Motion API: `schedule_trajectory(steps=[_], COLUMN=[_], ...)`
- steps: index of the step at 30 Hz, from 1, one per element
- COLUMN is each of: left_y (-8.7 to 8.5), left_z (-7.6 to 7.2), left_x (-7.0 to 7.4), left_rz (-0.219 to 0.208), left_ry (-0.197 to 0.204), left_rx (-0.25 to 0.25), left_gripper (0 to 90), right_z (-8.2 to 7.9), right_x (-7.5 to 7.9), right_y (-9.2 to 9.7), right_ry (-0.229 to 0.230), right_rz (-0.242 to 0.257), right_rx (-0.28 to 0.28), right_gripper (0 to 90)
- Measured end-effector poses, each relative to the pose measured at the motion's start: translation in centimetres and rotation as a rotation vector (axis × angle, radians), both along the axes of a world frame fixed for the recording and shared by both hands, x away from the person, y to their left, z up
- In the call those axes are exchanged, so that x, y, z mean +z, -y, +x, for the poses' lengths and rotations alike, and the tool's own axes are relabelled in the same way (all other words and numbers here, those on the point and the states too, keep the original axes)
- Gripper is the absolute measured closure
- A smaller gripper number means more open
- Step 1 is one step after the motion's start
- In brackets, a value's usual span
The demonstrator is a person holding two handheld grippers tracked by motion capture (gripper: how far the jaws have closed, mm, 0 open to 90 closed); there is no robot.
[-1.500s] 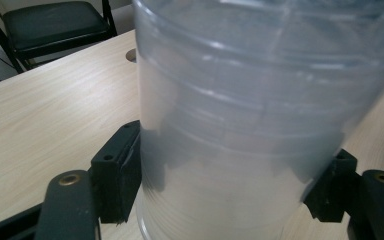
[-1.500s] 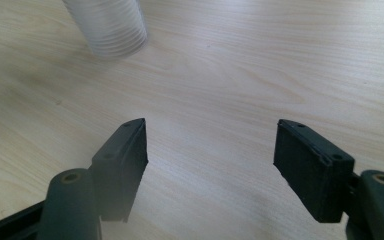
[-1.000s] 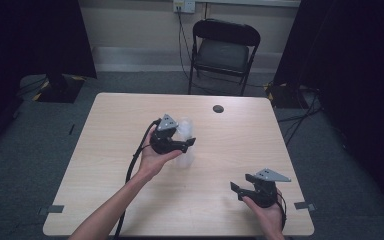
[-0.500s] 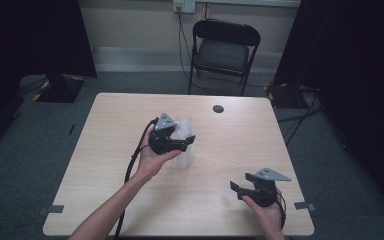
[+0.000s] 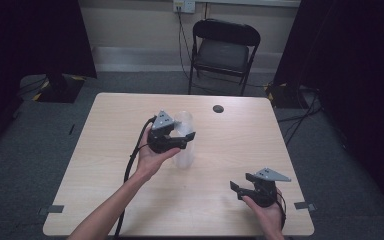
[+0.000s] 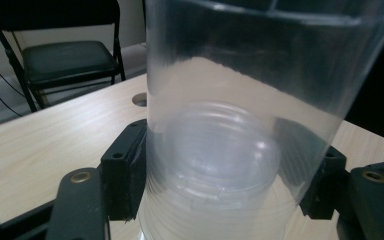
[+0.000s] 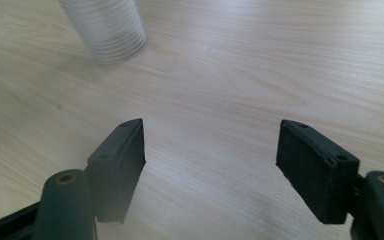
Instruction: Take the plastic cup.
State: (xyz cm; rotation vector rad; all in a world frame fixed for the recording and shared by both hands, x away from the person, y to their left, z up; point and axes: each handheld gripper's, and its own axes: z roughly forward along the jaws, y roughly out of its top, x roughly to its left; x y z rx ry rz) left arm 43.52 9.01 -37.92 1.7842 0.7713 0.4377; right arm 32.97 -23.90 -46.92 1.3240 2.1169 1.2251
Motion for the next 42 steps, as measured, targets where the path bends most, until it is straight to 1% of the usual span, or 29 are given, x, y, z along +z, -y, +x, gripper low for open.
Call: schedule_trajectory(steps=[3, 6, 8, 9, 10, 12, 16, 17, 21, 22, 26, 28, 34, 36, 37, 38, 39, 41, 42], left_y=[-0.1, -0.2, -0.4, -0.5, -0.5, -0.7, -0.7, -0.8, -0.7, -0.7, -0.6, -0.6, -0.8, -0.9, -1.0, -1.1, -1.4, -1.7, -1.8], left_z=[0.0, -0.1, -0.1, -0.1, -0.1, -0.4, -0.9, -0.9, -1.1, -1.1, -1.5, -1.6, -2.3, -2.6, -2.8, -3.0, -3.3, -3.7, -3.9], left_x=[0.2, 0.3, 0.4, 0.4, 0.5, 0.9, 1.8, 1.9, 2.0, 2.1, 2.2, 2.3, 3.1, 3.3, 3.4, 3.5, 3.6, 3.7, 3.8], left_rz=[0.004, -0.02, -0.029, -0.038, -0.038, -0.05, -0.068, -0.065, -0.078, -0.074, -0.086, -0.088, -0.095, -0.093, -0.087, -0.096, -0.107, -0.106, -0.108], left_ry=[0.017, 0.024, 0.033, 0.034, 0.035, 0.053, 0.075, 0.078, 0.078, 0.078, 0.094, 0.094, 0.109, 0.115, 0.126, 0.125, 0.135, 0.145, 0.148], left_rx=[0.004, 0.01, 0.014, 0.015, 0.021, 0.033, 0.022, 0.021, 0.013, 0.011, 0.018, 0.015, 0.022, 0.02, 0.02, 0.023, 0.026, 0.032, 0.026], left_gripper=[34.4, 34.5, 34.8, 34.8, 34.9, 35.3, 35.5, 35.5, 35.3, 35.2, 35.2, 35.2, 34.6, 34.6, 34.6, 34.7, 34.7, 34.9, 34.9], right_z=[0.0, 0.0, 0.0, 0.0, 0.0, 0.0, 0.0, 0.1, 0.0, 0.0, 0.0, 0.1, 0.0, 0.0, 0.0, 0.0, 0.0, 0.0, 0.0], right_x=[0.0, 0.0, 0.0, 0.0, 0.0, 0.0, -0.1, -0.1, 0.0, 0.0, 0.0, 0.0, 0.1, 0.1, 0.1, 0.1, 0.1, 0.2, 0.2], right_y=[0.0, 0.0, 0.0, 0.0, 0.0, 0.0, -0.1, 0.0, 0.0, -0.1, -0.1, 0.0, -0.1, -0.1, -0.1, -0.1, 0.0, 0.0, 0.0], right_ry=[0.0, 0.0, 0.0, 0.0, 0.0, -0.001, -0.004, -0.005, -0.001, -0.001, -0.001, -0.003, 0.0, 0.001, -0.002, -0.001, 0.0, 0.001, -0.001], right_rz=[-0.002, -0.002, -0.001, -0.001, -0.002, -0.001, 0.002, 0.002, 0.002, 0.002, 0.0, -0.002, -0.003, -0.002, 0.0, 0.0, 0.0, -0.003, -0.004], right_rx=[0.002, 0.001, 0.0, -0.001, -0.001, 0.0, -0.001, -0.001, 0.0, 0.0, 0.002, 0.002, 0.002, -0.001, -0.002, -0.004, -0.004, -0.002, -0.002], right_gripper=[27.6, 27.6, 27.6, 27.5, 27.5, 27.5, 27.5, 27.5, 27.5, 27.4, 27.5, 27.5, 27.6, 27.6, 27.6, 27.6, 27.8, 28.2, 28.3])
